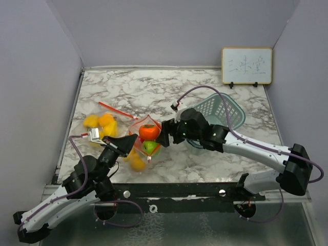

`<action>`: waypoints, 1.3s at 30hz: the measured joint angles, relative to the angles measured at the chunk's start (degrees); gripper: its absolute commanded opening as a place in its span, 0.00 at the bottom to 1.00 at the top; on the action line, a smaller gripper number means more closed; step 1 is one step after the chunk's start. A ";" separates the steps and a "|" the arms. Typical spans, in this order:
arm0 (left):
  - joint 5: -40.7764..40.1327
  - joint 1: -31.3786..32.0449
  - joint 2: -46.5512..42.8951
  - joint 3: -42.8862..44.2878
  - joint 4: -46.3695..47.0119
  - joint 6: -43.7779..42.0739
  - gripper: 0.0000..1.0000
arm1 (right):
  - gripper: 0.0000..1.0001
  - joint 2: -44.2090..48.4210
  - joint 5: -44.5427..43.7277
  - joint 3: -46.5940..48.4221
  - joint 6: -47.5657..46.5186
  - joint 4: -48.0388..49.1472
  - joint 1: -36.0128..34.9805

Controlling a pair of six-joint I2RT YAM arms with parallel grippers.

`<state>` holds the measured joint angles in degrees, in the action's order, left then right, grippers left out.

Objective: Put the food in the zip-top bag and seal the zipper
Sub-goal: Place the fake fruit in the zipper food storage bag, then zip the zipper food storage bag.

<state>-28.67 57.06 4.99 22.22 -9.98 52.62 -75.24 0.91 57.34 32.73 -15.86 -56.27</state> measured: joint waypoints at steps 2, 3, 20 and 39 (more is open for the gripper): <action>0.22 0.00 -0.07 0.00 0.22 0.17 0.00 | 0.65 -1.38 0.02 0.09 0.00 1.01 0.00; 0.35 0.00 -0.07 0.00 0.31 0.24 0.00 | 0.48 -2.32 0.02 0.46 -0.04 1.38 0.00; -0.92 0.00 1.57 0.04 -5.60 0.92 0.81 | 0.03 0.50 -7.54 3.80 5.99 -1.36 0.00; 14.25 -0.04 3.69 9.29 -9.92 -12.24 0.95 | 0.02 -1.49 -13.77 3.54 18.53 5.03 0.00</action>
<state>-14.41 57.01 8.69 31.51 -19.90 40.38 -76.73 -12.86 60.88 51.27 -10.83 -56.27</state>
